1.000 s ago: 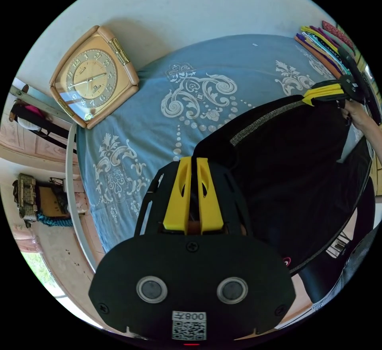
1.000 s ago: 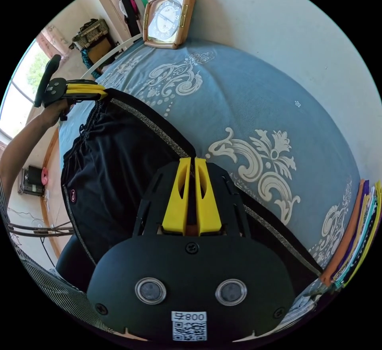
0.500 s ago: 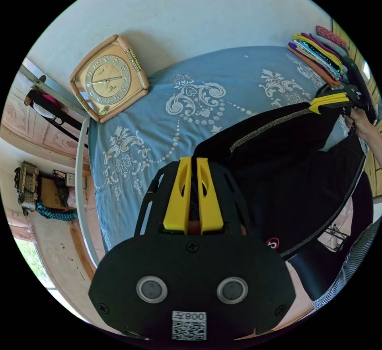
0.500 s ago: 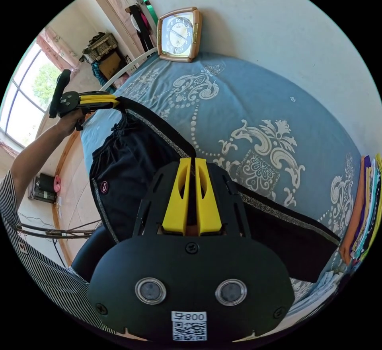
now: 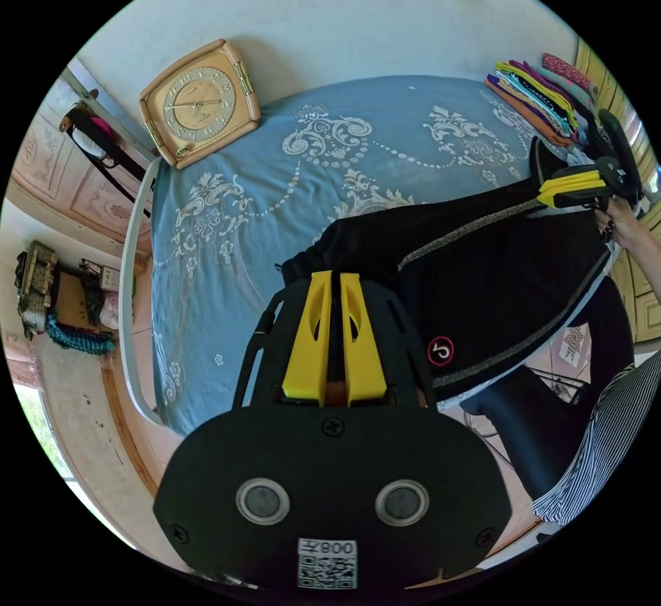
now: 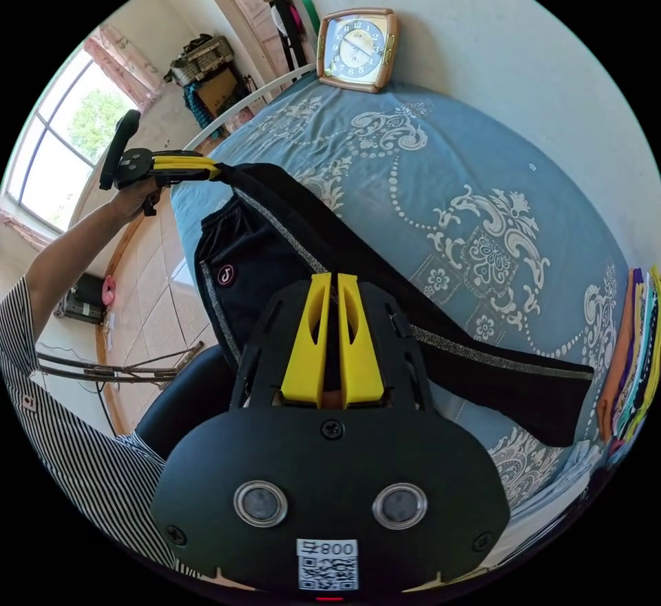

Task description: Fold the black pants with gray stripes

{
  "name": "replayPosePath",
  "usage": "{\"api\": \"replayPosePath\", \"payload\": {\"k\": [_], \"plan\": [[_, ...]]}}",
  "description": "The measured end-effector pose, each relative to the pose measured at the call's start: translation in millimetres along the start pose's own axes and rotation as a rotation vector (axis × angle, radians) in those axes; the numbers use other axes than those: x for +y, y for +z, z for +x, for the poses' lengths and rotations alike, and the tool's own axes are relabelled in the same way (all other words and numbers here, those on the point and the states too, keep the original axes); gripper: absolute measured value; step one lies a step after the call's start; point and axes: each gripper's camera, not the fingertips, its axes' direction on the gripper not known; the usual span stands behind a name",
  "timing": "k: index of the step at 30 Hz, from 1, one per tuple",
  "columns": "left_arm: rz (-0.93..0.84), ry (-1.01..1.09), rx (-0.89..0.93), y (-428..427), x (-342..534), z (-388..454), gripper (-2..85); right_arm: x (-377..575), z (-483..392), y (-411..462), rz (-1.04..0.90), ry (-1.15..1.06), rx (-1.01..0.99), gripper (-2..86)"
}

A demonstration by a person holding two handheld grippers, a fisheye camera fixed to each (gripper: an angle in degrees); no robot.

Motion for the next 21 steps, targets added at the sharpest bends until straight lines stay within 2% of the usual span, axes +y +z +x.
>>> {"api": "replayPosePath", "payload": {"k": [21], "plan": [[-0.062, -0.046, -0.006, 8, 141, -22, 1.3, 49, -120, 72, -0.146, -0.126, -0.065, 1.5]]}}
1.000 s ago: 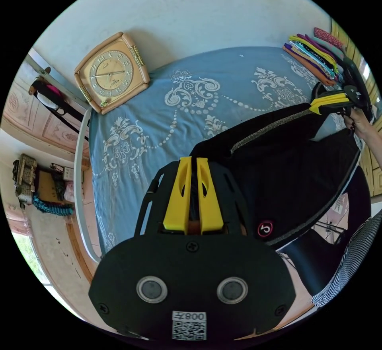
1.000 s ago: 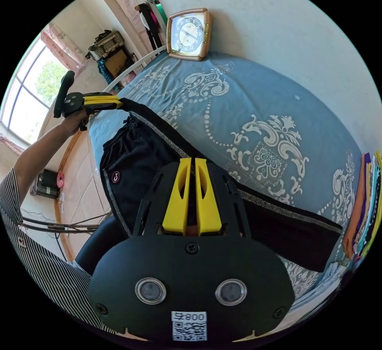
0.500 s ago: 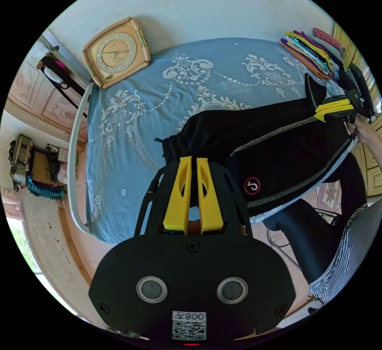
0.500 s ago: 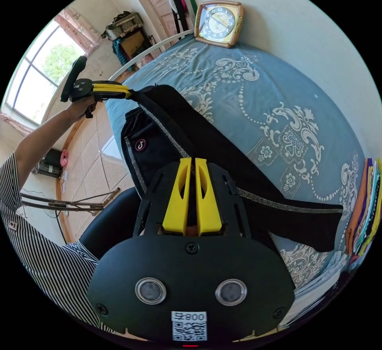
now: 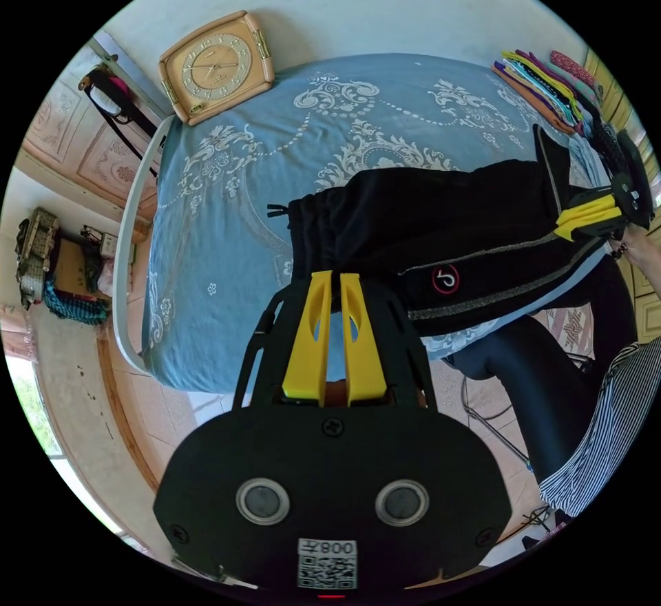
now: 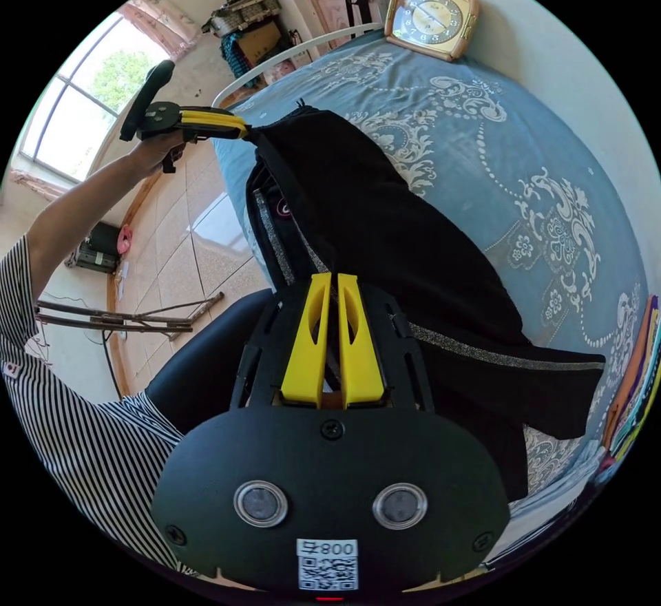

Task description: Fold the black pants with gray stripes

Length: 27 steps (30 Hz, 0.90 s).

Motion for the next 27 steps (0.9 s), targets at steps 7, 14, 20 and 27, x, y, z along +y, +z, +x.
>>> {"api": "replayPosePath", "payload": {"k": [7, 14, 20, 27], "plan": [[-0.025, 0.013, -0.015, 10, 21, -17, 1.4, -10, -31, 37, -0.052, -0.055, -0.006, 1.6], [-0.054, 0.016, 0.003, 29, 42, -36, 1.3, -15, -49, 72, -0.1, -0.076, -0.024, 1.6], [-0.076, 0.03, 0.003, 45, 54, -51, 1.3, -19, -57, 99, -0.133, -0.075, -0.042, 1.6], [-0.074, 0.033, 0.008, 59, 68, -72, 1.2, -22, -65, 124, -0.155, -0.082, -0.053, 1.7]]}}
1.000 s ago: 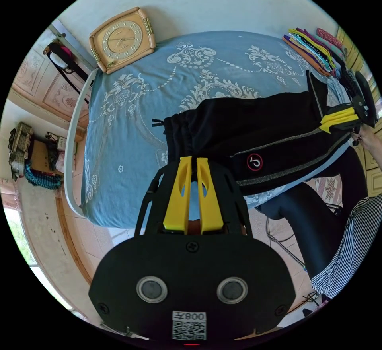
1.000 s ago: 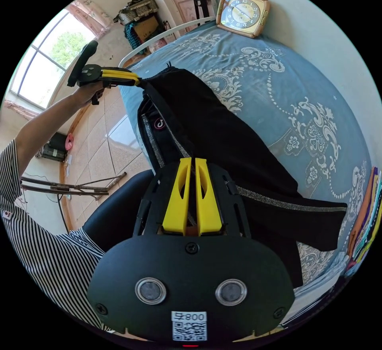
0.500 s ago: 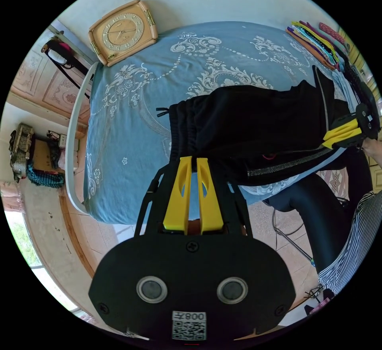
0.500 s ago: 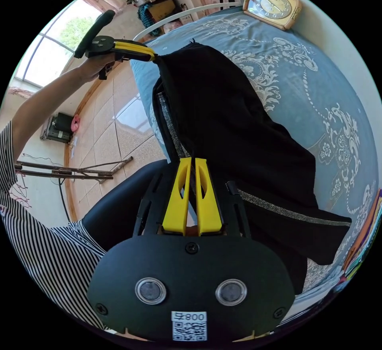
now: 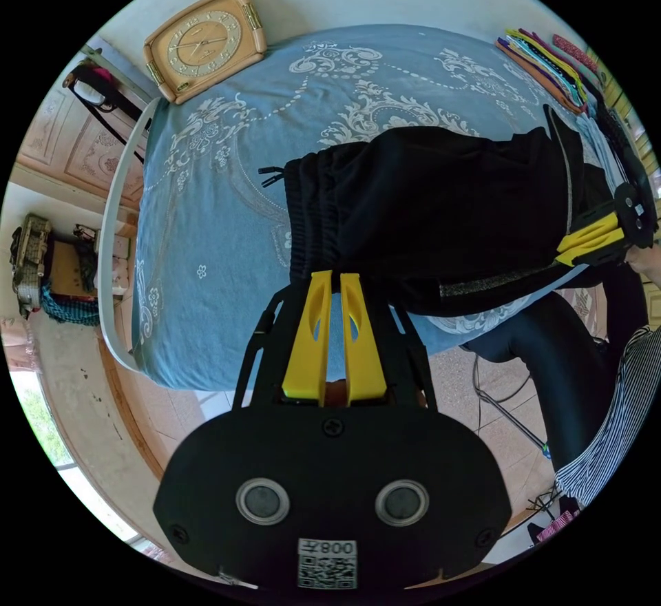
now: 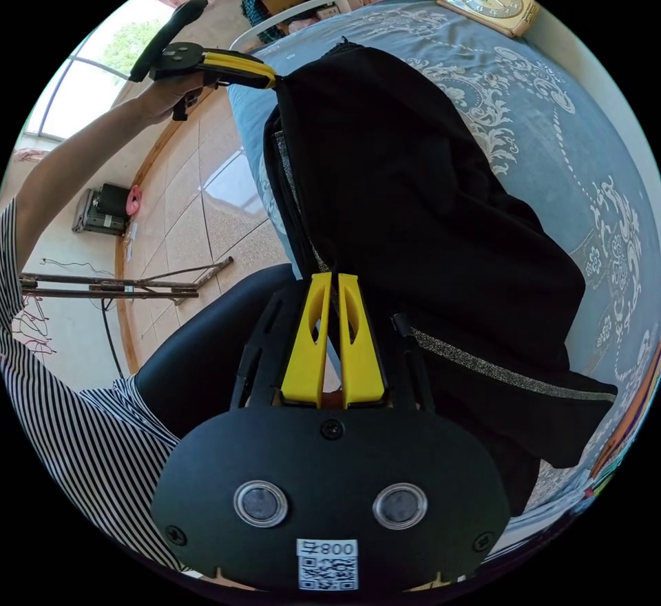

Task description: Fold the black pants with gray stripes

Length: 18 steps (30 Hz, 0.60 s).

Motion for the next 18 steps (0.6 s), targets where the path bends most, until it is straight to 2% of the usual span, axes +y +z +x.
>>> {"api": "replayPosePath", "payload": {"k": [18], "plan": [[0.025, -0.034, 0.017, 36, 22, -62, 1.2, 0, -1, 27, 0.016, -0.001, -0.026, 1.9]]}}
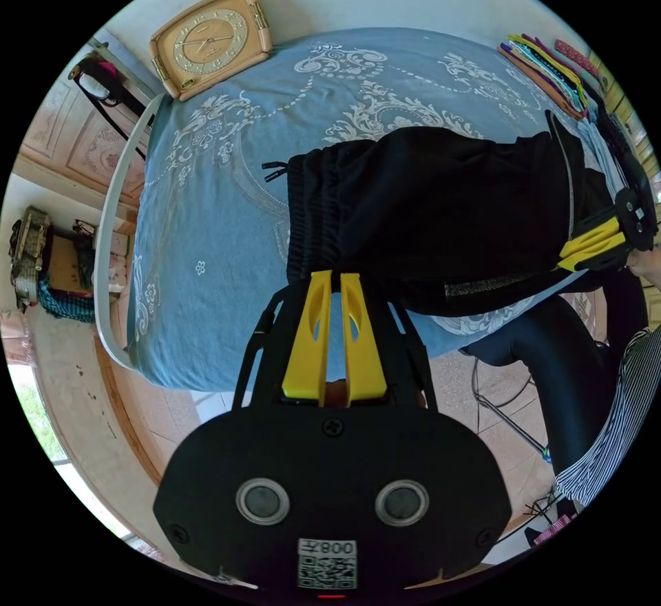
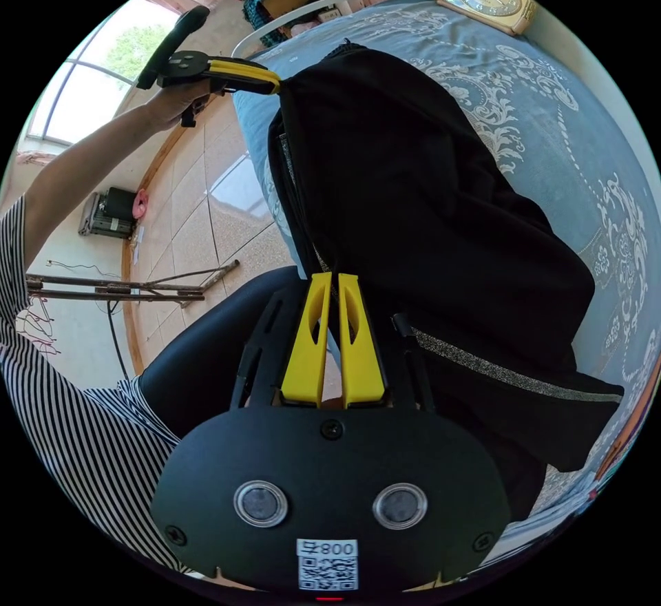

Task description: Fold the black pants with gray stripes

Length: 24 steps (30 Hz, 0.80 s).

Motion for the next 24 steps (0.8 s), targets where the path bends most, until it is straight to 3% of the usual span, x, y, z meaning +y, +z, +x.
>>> {"api": "replayPosePath", "payload": {"k": [10, 17, 20, 24], "plan": [[0.019, -0.113, 0.131, 21, 12, -47, 1.3, 12, 14, 8, 0.029, 0.034, -0.026, 2.2], [0.206, -0.224, 0.298, 20, 32, -68, 2.1, 22, 23, 8, 0.044, 0.045, -0.021, 2.4], [0.267, -0.17, 0.394, 26, 22, -49, 2.0, 28, 30, 6, 0.052, 0.06, -0.023, 2.4], [0.15, -0.071, 0.413, 66, 0, -11, 1.2, 35, 37, 3, 0.061, 0.079, -0.026, 2.4]]}}
